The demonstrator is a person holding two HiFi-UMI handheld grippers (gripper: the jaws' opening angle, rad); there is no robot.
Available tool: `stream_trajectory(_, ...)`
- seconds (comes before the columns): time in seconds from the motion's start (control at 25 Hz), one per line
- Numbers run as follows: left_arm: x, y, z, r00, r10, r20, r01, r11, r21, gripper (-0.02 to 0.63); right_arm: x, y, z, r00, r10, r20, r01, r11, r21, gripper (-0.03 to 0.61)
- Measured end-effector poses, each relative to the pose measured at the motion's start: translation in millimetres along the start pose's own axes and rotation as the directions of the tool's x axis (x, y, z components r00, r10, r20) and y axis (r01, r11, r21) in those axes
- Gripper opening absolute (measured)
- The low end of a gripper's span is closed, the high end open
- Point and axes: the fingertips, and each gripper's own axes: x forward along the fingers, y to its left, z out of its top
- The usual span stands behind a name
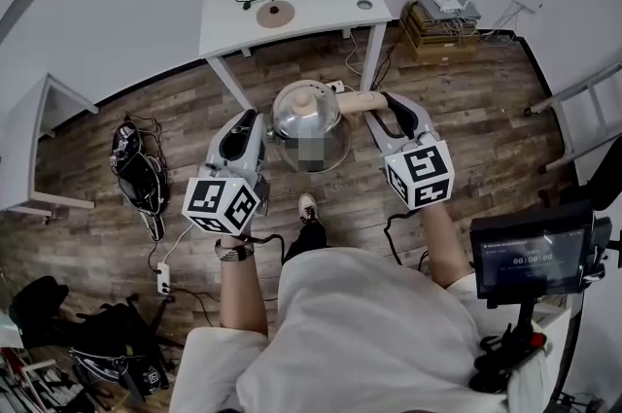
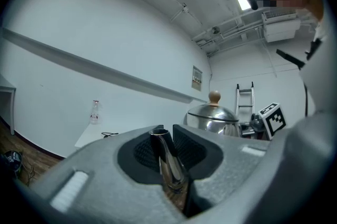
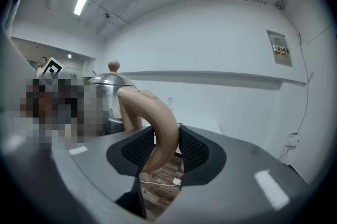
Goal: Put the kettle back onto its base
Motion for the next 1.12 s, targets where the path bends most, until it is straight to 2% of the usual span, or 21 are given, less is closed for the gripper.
stream_trajectory(0.32,71,88,-6,1.0,0.002,-0.027,-0.003,0.999,-0.036,0.061,109,-17,3,0.999,0.003,-0.044,-0.003,1.0,0.017,0.153)
stream_trajectory(0.6,105,136,10,1.0,-0.012,-0.027,0.011,0.999,-0.032,0.061,163,-21,18,0.999,-0.004,-0.048,0.006,0.999,0.033,0.153)
stream_trajectory(0.84,143,234,7,0.999,-0.026,-0.047,0.023,0.998,-0.065,0.06,262,-4,25,0.997,-0.015,-0.082,0.018,0.999,0.041,0.155)
stream_trajectory(1.12,152,239,15,0.998,-0.032,-0.051,0.029,0.998,-0.056,0.06,267,-7,31,0.997,-0.031,-0.073,0.035,0.998,0.054,0.155)
